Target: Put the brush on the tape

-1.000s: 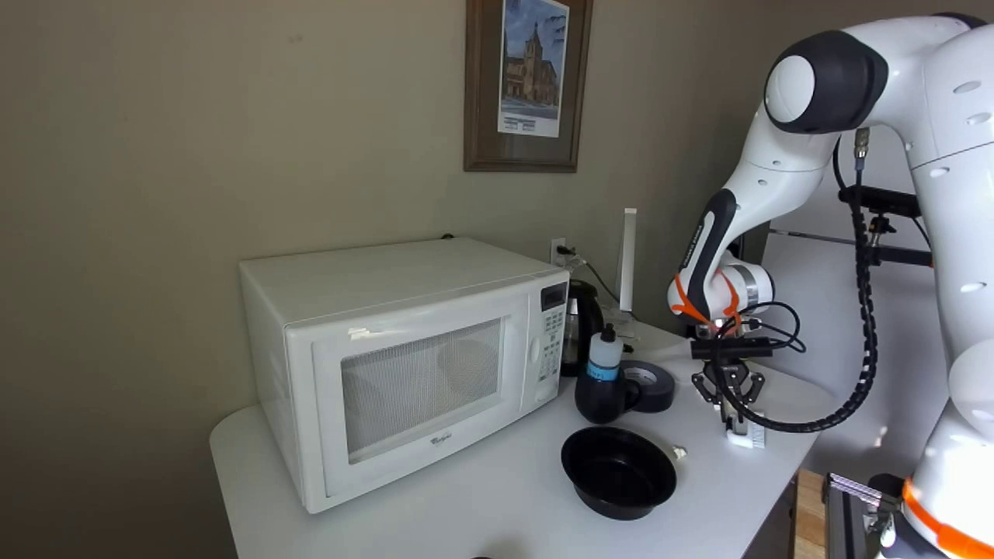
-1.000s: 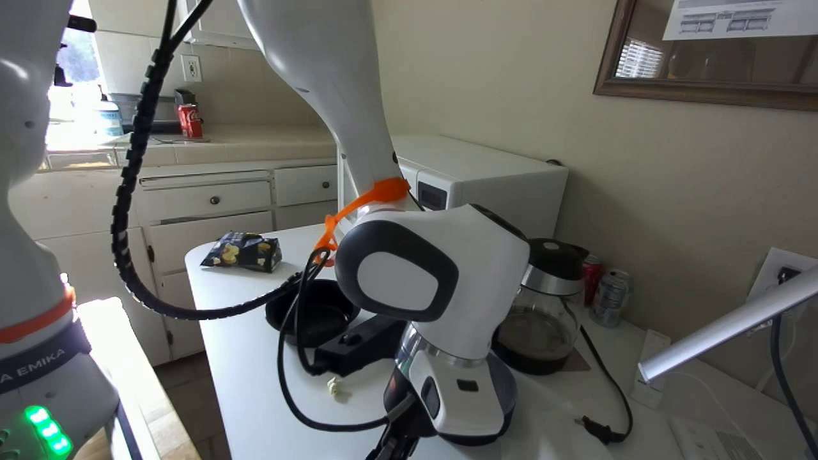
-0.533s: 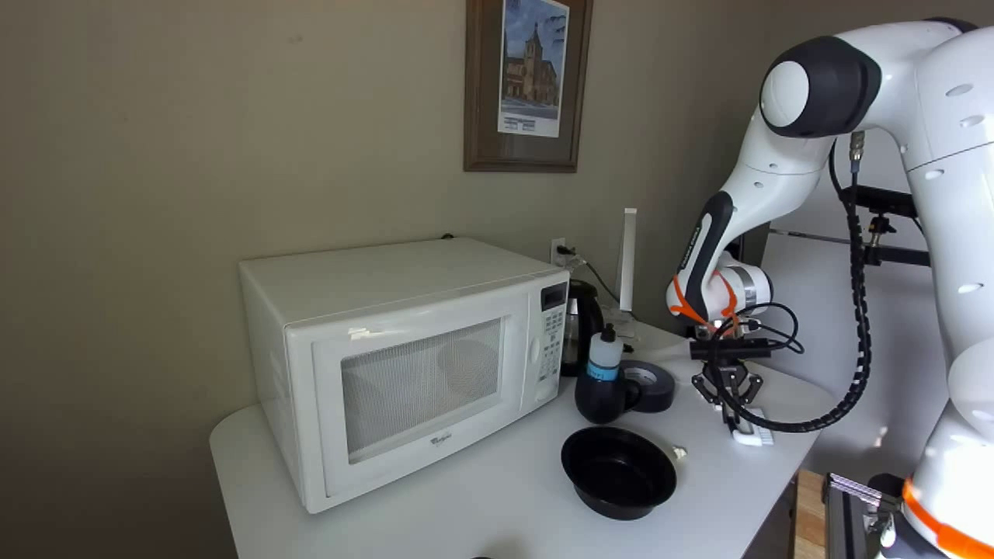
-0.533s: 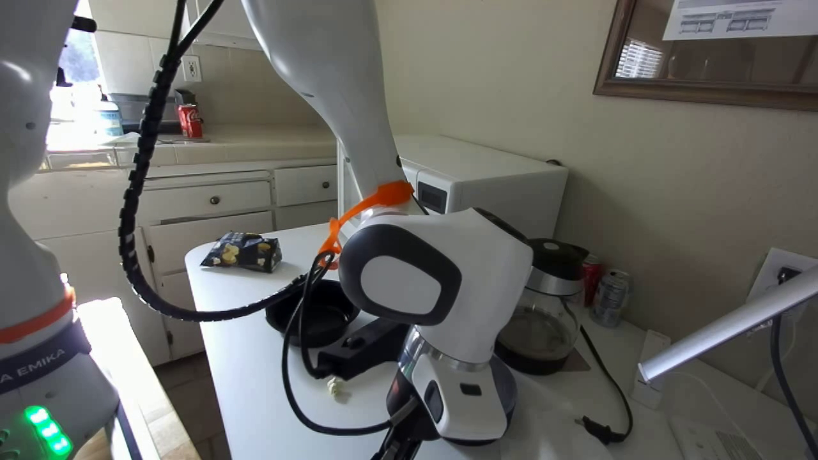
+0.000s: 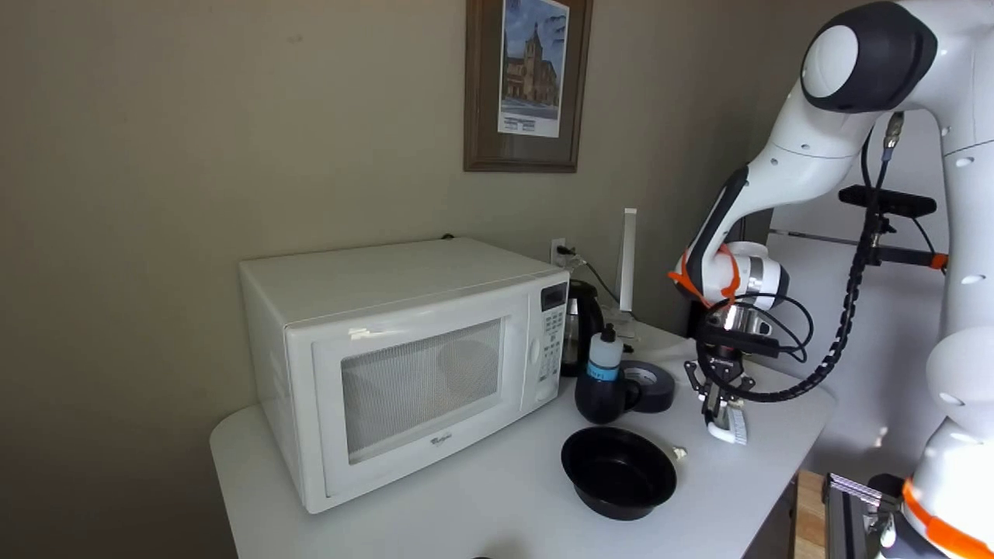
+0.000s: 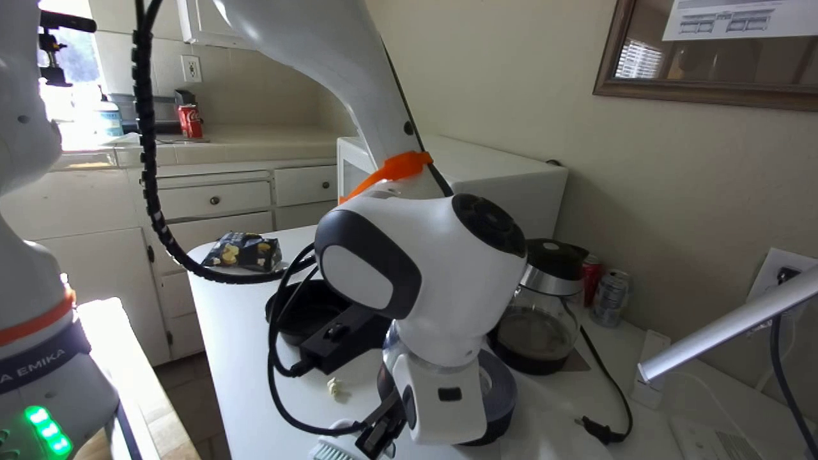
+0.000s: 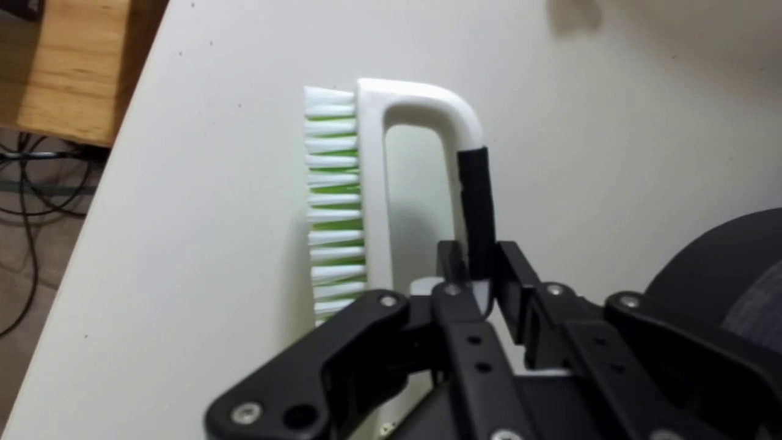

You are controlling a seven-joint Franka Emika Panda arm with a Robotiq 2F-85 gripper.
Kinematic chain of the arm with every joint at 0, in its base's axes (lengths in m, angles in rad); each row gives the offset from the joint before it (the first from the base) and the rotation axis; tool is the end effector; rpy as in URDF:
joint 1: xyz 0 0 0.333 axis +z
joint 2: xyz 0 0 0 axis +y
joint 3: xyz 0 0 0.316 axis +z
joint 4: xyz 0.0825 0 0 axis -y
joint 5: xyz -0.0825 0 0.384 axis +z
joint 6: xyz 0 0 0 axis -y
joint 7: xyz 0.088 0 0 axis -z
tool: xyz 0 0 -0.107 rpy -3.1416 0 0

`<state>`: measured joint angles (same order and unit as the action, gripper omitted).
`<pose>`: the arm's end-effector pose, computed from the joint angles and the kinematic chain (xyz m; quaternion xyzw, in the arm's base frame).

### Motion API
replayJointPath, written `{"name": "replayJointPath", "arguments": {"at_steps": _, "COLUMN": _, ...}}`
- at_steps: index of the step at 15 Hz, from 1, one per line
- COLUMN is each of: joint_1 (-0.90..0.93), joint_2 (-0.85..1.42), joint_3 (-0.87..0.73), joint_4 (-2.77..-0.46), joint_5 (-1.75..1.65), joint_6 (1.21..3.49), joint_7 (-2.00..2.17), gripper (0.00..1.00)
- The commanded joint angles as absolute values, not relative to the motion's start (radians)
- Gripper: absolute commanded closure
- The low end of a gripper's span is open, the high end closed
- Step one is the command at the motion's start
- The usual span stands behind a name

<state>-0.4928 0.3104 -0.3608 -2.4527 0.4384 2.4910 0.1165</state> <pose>0.2876 -0.3499 0.1652 -0.7747 0.6196 0.0858 0.0926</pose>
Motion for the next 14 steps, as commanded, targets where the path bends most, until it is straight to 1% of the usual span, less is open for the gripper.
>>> {"name": "replayJointPath", "arguments": {"at_steps": 1, "joint_1": -0.545, "joint_2": 0.193, "joint_3": -0.314, "joint_4": -2.536, "joint_5": 0.627, "joint_6": 2.513, "joint_7": -0.061, "gripper": 0.95}}
{"name": "replayJointPath", "arguments": {"at_steps": 5, "joint_1": -0.519, "joint_2": 0.123, "joint_3": -0.333, "joint_4": -2.569, "joint_5": 0.782, "joint_6": 2.504, "joint_7": -0.169, "gripper": 0.95}}
{"name": "replayJointPath", "arguments": {"at_steps": 10, "joint_1": -0.504, "joint_2": 0.103, "joint_3": -0.347, "joint_4": -2.58, "joint_5": 1.049, "joint_6": 2.518, "joint_7": -0.317, "gripper": 0.95}}
{"name": "replayJointPath", "arguments": {"at_steps": 12, "joint_1": -0.491, "joint_2": 0.131, "joint_3": -0.372, "joint_4": -2.57, "joint_5": 0.964, "joint_6": 2.502, "joint_7": -0.25, "gripper": 0.95}}
{"name": "replayJointPath", "arguments": {"at_steps": 13, "joint_1": -0.49, "joint_2": 0.126, "joint_3": -0.37, "joint_4": -2.555, "joint_5": 0.987, "joint_6": 2.488, "joint_7": -0.271, "gripper": 0.82}}
{"name": "replayJointPath", "arguments": {"at_steps": 14, "joint_1": -0.49, "joint_2": 0.129, "joint_3": -0.375, "joint_4": -2.557, "joint_5": 0.982, "joint_6": 2.488, "joint_7": -0.267, "gripper": 0.82}}
